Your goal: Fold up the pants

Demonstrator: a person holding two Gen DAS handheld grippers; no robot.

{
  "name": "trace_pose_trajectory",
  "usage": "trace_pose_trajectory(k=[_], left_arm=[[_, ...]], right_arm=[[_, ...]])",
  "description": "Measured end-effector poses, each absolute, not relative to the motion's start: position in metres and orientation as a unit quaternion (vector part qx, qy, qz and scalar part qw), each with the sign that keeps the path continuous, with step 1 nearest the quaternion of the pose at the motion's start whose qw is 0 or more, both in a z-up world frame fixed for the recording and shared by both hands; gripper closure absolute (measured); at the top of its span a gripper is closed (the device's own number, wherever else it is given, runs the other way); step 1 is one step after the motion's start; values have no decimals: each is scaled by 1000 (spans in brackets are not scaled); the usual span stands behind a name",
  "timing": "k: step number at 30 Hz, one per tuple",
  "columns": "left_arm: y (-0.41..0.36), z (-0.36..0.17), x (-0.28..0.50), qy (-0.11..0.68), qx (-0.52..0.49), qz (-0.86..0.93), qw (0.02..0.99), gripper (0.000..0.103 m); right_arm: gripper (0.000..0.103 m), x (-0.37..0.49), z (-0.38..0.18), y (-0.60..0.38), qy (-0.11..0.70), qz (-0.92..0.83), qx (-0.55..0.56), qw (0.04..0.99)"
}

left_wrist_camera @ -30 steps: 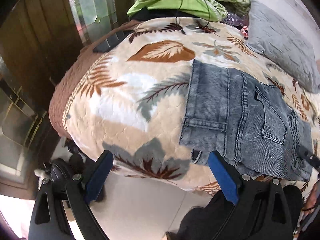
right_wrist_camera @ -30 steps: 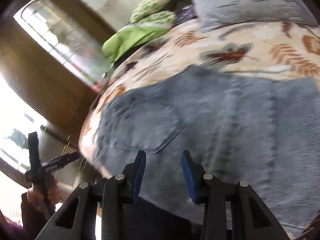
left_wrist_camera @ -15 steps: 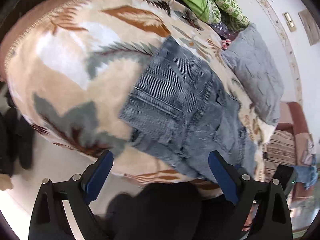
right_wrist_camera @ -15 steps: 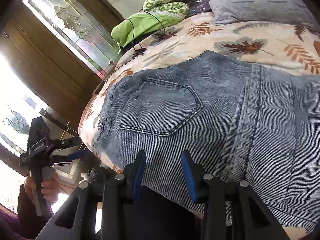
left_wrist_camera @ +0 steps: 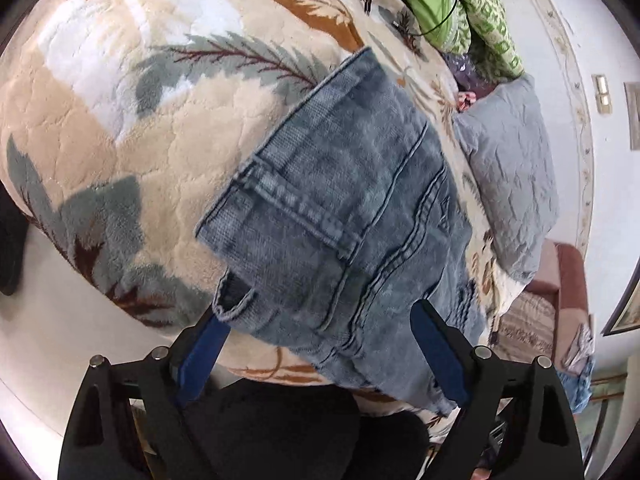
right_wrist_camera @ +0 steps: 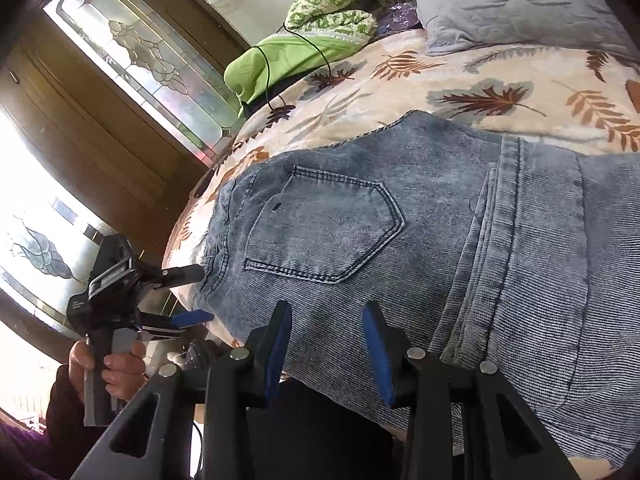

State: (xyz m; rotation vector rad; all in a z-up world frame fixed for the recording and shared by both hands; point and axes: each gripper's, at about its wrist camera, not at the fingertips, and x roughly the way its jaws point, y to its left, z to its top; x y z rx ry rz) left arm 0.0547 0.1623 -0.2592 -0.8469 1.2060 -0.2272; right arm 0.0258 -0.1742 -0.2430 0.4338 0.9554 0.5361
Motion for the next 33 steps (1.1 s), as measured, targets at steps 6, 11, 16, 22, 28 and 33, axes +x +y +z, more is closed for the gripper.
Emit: trace_pose_trajectory(k=[6,11,16,22,28,33], left_arm=[[166,-259,60,533,-398,-96,740,24],[168,-260,59,527,-393,-84,748,58],[173,-263,58,527,-393,-89,748,74],[163,-248,58,517,-367,-92,768,82],[143,-212,55,498,-312,-103,802,84],[120,-174,48,476,-267,-124,829,84]], right_arm=[[63,26,-245,-174,454,256,208,828],[63,25,-247,-169,459,256,202,827],[63,26,-248,-167,462,254,202,825],[63,25,-248,-163,464,257,194,825],[63,26,-246,-171,458,253,208,827],[63,24,-242,-174,452,258,211,828]])
